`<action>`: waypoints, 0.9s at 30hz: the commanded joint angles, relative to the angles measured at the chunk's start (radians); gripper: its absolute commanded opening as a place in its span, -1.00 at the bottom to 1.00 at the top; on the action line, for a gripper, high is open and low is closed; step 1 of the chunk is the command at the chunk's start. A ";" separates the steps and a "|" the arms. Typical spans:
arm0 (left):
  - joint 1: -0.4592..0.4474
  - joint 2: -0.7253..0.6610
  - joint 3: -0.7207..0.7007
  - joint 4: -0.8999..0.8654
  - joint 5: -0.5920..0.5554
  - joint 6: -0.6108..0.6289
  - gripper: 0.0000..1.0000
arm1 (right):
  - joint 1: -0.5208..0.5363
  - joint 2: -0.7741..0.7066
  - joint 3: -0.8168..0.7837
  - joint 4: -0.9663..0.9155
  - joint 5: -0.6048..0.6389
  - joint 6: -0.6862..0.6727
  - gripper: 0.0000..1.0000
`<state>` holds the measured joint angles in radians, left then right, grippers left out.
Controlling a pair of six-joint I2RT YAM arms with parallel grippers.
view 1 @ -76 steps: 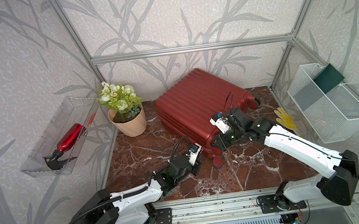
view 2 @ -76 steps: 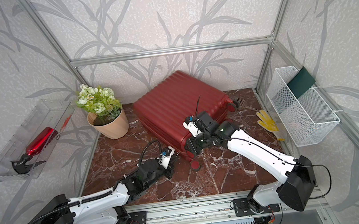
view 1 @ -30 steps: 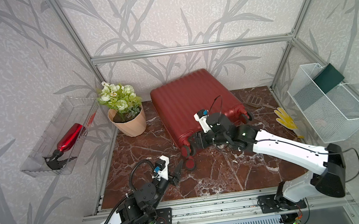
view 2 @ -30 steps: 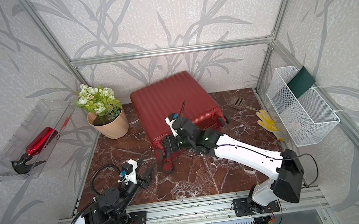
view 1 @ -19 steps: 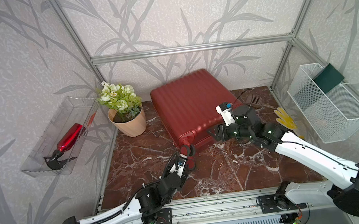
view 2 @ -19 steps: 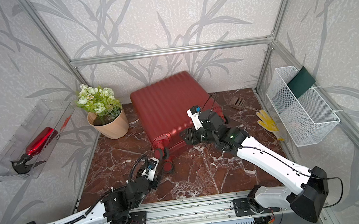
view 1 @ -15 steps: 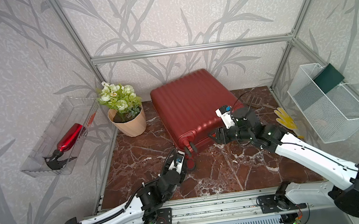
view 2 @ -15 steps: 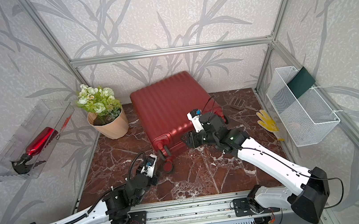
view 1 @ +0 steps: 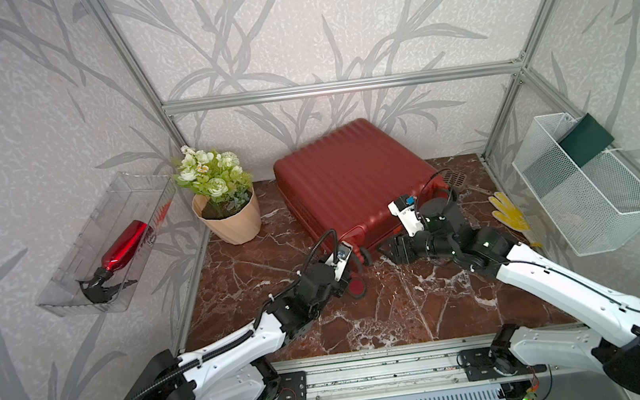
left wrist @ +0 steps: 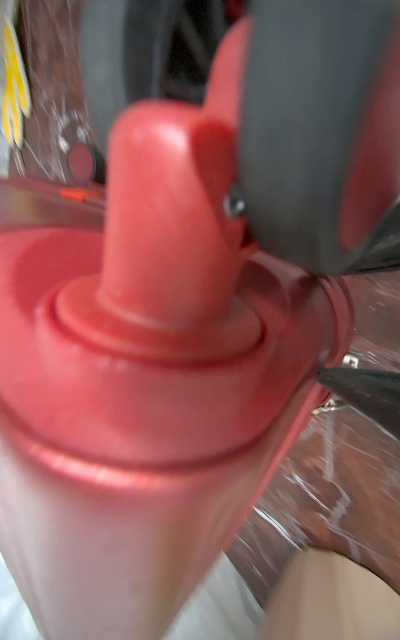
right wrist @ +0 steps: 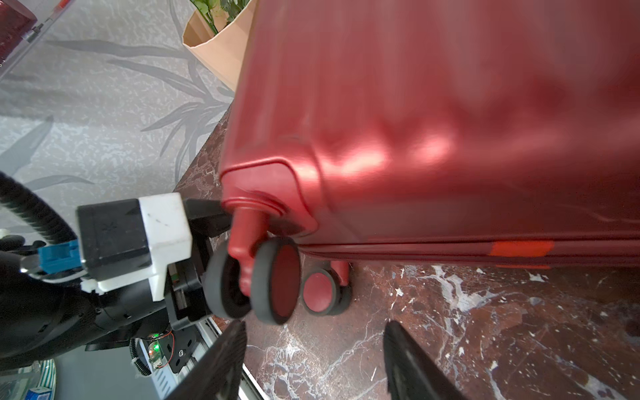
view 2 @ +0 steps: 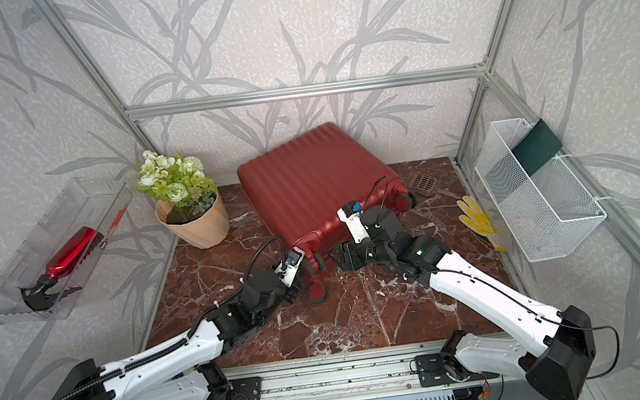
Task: Open the suitcase zippers
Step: Adjust the suitcase at the center of the board, then unzip the zipper on the suitcase.
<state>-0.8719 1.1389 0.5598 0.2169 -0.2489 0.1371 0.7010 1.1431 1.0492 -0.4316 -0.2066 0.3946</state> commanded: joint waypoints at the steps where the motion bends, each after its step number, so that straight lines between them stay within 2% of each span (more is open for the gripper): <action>1: -0.007 0.082 0.105 0.124 0.187 0.058 -0.16 | -0.010 -0.042 -0.013 -0.030 0.046 -0.026 0.29; 4: -0.007 0.103 0.122 0.137 0.229 0.025 -0.16 | -0.023 -0.061 -0.013 -0.054 0.066 -0.028 0.28; 8: -0.007 0.056 -0.023 0.307 0.196 -0.043 0.03 | -0.034 -0.093 -0.018 -0.075 0.105 -0.030 0.28; 12: -0.007 0.091 -0.113 0.445 0.230 -0.076 0.10 | -0.041 -0.113 -0.028 -0.066 0.119 -0.016 0.28; 17: -0.007 0.192 -0.186 0.656 0.263 -0.076 0.09 | -0.044 -0.122 -0.037 -0.067 0.127 -0.008 0.28; 27: -0.006 0.356 -0.205 0.841 0.270 -0.047 0.00 | -0.046 -0.131 -0.076 -0.066 0.128 0.014 0.28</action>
<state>-0.8814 1.4754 0.3630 0.9421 0.0086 0.0715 0.6598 1.0340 0.9855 -0.4946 -0.0891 0.3958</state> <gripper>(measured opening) 0.500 0.640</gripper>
